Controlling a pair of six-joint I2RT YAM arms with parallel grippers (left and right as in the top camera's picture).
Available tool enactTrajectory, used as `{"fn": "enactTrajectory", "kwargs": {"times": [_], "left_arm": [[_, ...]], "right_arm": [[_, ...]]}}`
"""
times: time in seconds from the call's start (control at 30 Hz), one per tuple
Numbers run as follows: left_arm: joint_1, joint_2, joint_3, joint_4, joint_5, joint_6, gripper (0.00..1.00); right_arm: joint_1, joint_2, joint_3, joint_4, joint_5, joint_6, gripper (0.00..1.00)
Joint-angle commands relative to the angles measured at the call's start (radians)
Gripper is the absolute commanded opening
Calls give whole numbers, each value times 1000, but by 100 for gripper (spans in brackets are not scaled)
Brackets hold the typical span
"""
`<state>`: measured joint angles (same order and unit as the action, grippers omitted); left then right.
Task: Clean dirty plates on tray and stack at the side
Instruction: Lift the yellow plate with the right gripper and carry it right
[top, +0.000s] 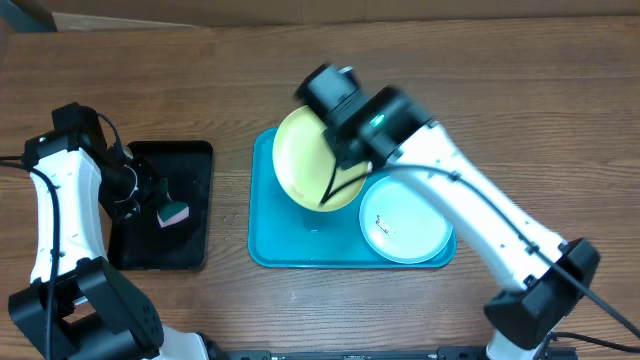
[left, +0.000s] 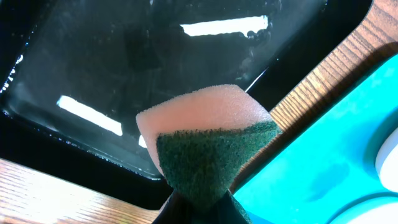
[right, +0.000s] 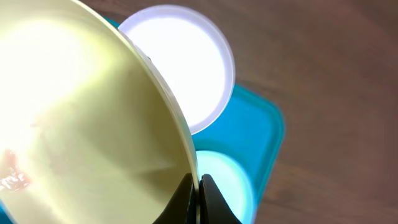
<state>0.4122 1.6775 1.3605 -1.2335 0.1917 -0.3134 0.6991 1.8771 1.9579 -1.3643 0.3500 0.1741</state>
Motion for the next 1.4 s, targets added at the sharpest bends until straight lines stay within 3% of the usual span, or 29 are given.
{"fn": "enactTrajectory", "kwargs": {"times": [0.0, 0.33, 0.57, 0.73, 0.97, 1.23, 1.37], "left_arm": [[-2, -13, -6, 0, 13, 15, 4], [-2, -13, -6, 5, 12, 14, 4], [-3, -13, -6, 19, 12, 14, 4], [-3, -13, -6, 24, 12, 14, 4], [-3, -13, -6, 30, 12, 14, 4], [-3, -13, -6, 32, 12, 14, 4], [-3, -13, -6, 34, 13, 14, 4]], "right_arm": [[-190, -26, 26, 13, -270, 39, 4], [-876, -24, -22, 81, -544, 71, 4], [-1173, -20, -143, 138, -553, 119, 4], [-1268, -20, -299, 249, -550, 134, 4], [-1282, -20, -529, 436, -550, 205, 4], [-1282, -20, -558, 462, -553, 204, 8], [-1272, -20, -558, 454, -554, 204, 17]]}}
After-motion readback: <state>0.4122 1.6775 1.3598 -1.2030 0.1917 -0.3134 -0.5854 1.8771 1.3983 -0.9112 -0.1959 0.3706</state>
